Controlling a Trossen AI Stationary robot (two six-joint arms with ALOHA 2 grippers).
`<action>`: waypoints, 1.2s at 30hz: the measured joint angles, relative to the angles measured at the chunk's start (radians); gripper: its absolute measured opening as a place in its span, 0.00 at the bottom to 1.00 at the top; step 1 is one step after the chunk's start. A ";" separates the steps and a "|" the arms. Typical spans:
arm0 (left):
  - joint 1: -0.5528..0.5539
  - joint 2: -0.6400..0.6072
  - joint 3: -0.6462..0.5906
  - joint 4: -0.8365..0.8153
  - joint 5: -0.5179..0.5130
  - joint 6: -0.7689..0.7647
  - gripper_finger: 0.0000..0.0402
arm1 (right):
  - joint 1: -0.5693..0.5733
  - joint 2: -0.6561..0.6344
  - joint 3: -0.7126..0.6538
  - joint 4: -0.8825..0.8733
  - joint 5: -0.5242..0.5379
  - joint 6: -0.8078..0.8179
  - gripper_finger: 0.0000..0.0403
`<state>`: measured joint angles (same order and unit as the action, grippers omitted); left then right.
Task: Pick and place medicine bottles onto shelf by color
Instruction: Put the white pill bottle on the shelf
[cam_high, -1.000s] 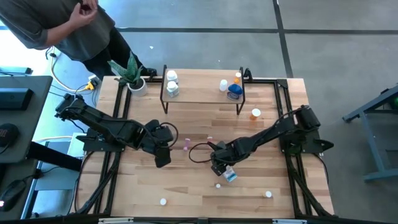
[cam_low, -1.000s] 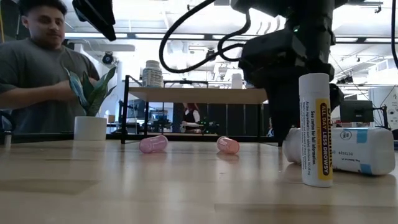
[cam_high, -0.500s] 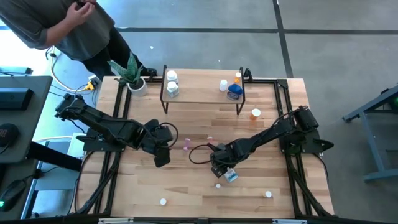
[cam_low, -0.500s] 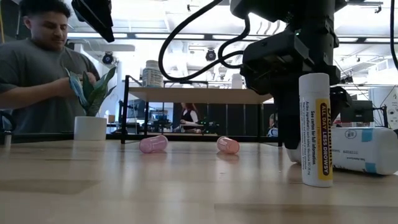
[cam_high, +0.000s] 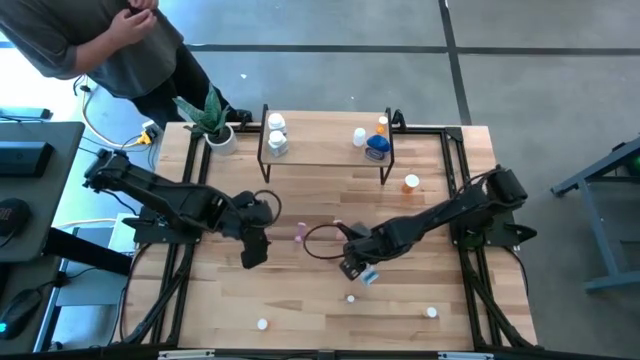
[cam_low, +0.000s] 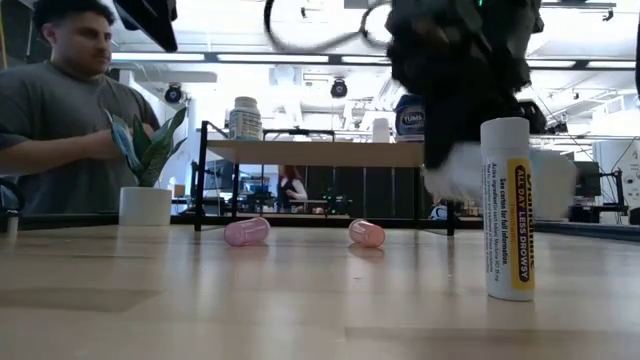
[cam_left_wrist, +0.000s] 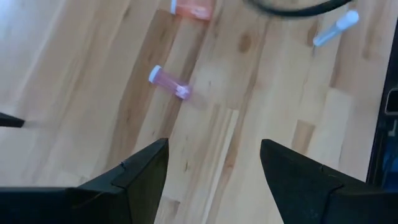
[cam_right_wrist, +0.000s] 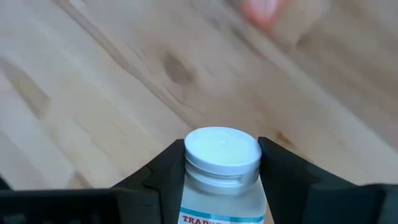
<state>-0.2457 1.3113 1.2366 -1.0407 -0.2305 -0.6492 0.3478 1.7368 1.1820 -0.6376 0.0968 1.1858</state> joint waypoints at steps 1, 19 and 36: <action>0.008 -0.010 0.000 -0.001 0.003 0.008 0.60 | 0.003 -0.016 0.000 0.005 0.026 0.000 0.40; 0.221 -0.125 -0.002 0.161 0.013 0.207 0.60 | -0.160 -0.192 0.001 0.430 0.370 -0.413 0.40; 0.455 -0.201 -0.001 0.365 0.010 0.339 0.60 | -0.509 -0.188 0.001 0.942 0.239 -0.989 0.40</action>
<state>0.2092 1.1099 1.2358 -0.6757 -0.2207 -0.3103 -0.1609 1.5486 1.1828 0.3041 0.3358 0.1968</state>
